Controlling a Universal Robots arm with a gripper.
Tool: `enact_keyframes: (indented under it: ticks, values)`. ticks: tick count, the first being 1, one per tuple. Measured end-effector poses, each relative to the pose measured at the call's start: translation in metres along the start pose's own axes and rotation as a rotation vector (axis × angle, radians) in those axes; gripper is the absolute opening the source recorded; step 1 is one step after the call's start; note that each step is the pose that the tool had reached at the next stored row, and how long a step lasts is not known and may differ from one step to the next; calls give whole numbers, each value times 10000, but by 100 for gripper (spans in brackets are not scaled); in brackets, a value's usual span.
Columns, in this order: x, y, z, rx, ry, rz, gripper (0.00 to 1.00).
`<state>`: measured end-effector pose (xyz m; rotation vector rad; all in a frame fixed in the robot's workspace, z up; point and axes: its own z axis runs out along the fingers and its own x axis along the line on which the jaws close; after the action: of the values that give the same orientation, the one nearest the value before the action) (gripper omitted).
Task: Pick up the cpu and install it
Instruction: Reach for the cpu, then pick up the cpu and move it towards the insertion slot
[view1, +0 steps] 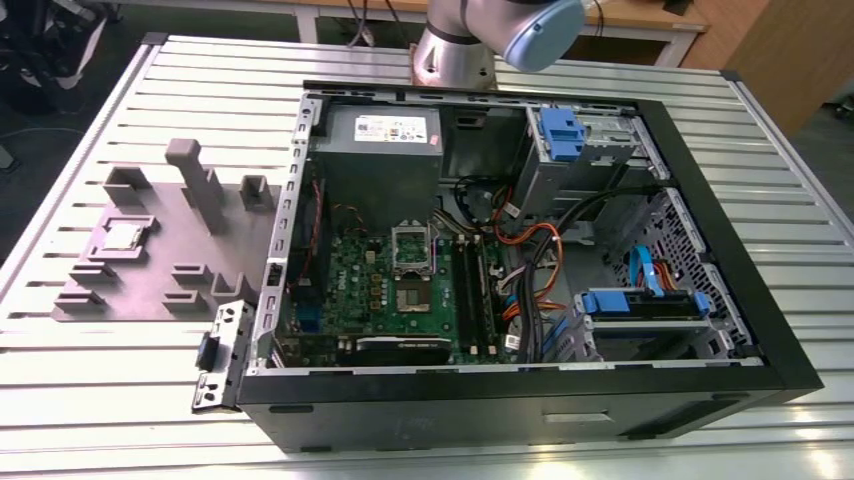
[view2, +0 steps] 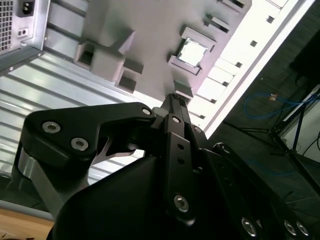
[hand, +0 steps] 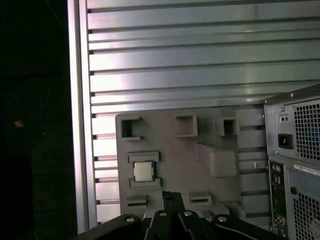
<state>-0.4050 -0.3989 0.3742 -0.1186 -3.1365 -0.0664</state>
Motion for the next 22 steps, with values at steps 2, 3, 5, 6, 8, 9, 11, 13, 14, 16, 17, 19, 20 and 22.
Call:
enact_keyframes:
  ticks: [2,3,5,6,8,9,11,13,14,16,17,19,20,22]
  values:
    - [89,-8,35,0,0,-1,11]
    - [138,-13,54,0,0,-1,11]
    - [228,-21,90,-1,0,-2,11]
    - [272,-26,108,0,2,-2,11]
    - [359,-33,145,-1,1,-2,11]
    - [389,-36,164,-1,2,-2,11]
    - [402,-39,179,0,5,-4,11]
    - [403,-38,179,0,6,-5,11]
    - [403,-38,179,0,6,-5,11]
    - [403,-38,179,0,6,-6,11]
    - [403,-38,179,0,7,-6,11]
    - [403,-38,179,0,6,-6,11]
    - [403,-38,179,1,7,-6,11]
    - [403,-38,179,0,6,-7,11]
